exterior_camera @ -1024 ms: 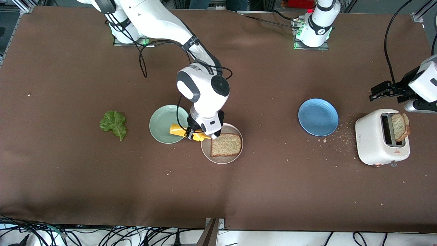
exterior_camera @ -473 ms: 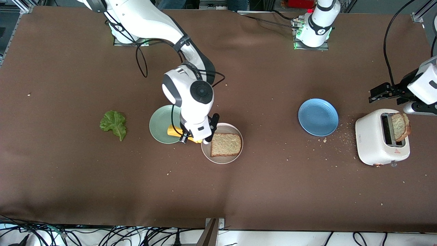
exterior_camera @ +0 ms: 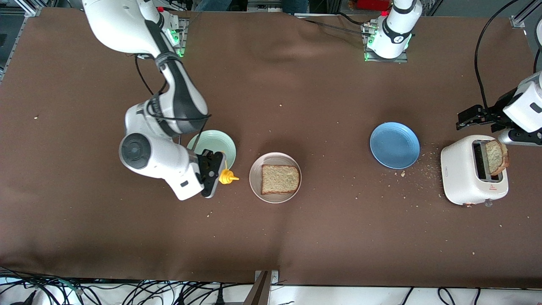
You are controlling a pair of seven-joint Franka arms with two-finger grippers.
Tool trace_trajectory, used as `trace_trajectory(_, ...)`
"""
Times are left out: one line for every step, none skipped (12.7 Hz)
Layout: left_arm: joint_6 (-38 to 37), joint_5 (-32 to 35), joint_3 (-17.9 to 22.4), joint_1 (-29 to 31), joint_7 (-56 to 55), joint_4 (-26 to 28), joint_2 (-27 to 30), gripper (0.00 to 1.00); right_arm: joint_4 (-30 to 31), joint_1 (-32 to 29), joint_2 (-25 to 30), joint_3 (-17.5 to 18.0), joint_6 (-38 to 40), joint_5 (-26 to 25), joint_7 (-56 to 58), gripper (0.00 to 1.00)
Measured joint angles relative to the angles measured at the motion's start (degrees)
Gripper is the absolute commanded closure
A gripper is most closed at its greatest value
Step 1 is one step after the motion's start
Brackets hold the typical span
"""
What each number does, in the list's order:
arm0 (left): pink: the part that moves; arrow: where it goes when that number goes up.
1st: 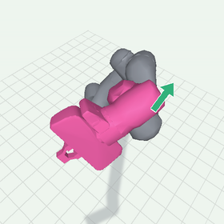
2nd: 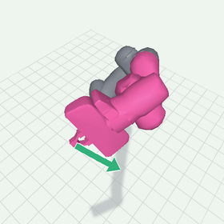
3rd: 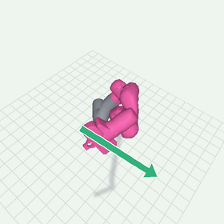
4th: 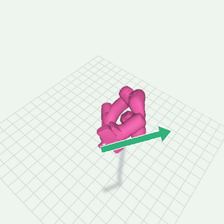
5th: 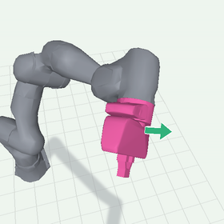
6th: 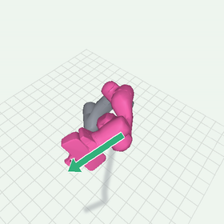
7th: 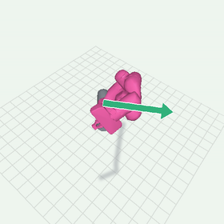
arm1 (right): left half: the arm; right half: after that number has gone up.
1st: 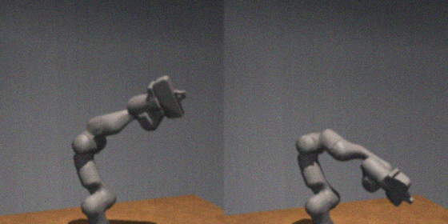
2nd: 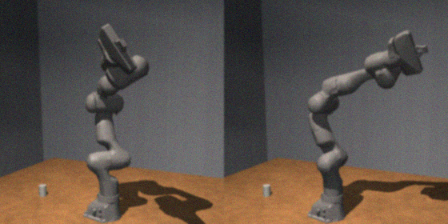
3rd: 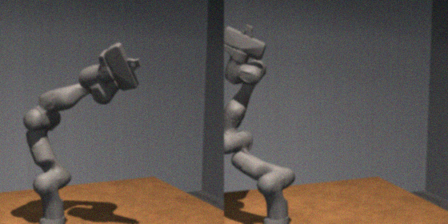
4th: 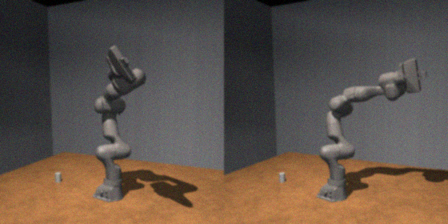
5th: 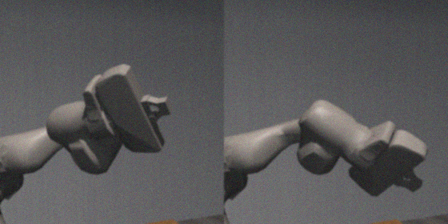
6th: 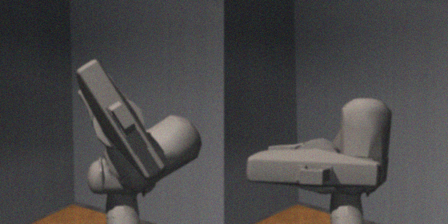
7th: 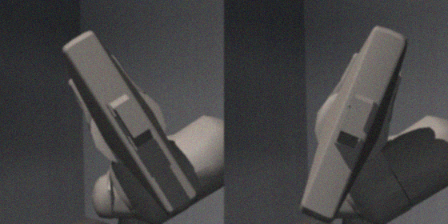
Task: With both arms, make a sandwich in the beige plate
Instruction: 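Return the yellow bottle beside the green plate with the right gripper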
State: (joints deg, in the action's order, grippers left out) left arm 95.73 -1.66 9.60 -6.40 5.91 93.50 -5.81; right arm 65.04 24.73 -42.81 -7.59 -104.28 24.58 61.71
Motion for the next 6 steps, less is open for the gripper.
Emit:
trace_trajectory(0.0,0.0,0.0,0.0,0.0,0.0,0.0,0.00,0.3,-2.5,0.0,0.0,1.8,4.5,5.3,1.00)
trace_trajectory(0.0,0.0,0.0,0.0,0.0,0.0,0.0,0.00,1.1,-4.7,0.0,0.0,3.2,8.4,10.4,1.00)
trace_trajectory(0.0,0.0,0.0,0.0,0.0,-0.1,0.0,0.00,2.2,-6.9,0.0,0.0,4.4,12.1,15.4,1.00)
trace_trajectory(0.0,0.0,0.0,0.1,0.0,-0.1,0.0,0.00,3.6,-9.0,-0.1,0.0,5.8,15.7,20.2,1.00)
trace_trajectory(0.0,0.0,0.0,0.1,0.0,-0.2,0.0,0.00,5.2,-11.0,-0.2,0.0,7.3,19.3,25.0,1.00)
trace_trajectory(0.0,0.0,0.1,0.1,0.0,-0.2,0.0,0.00,7.3,-13.1,-0.2,0.0,8.7,22.8,30.2,1.00)
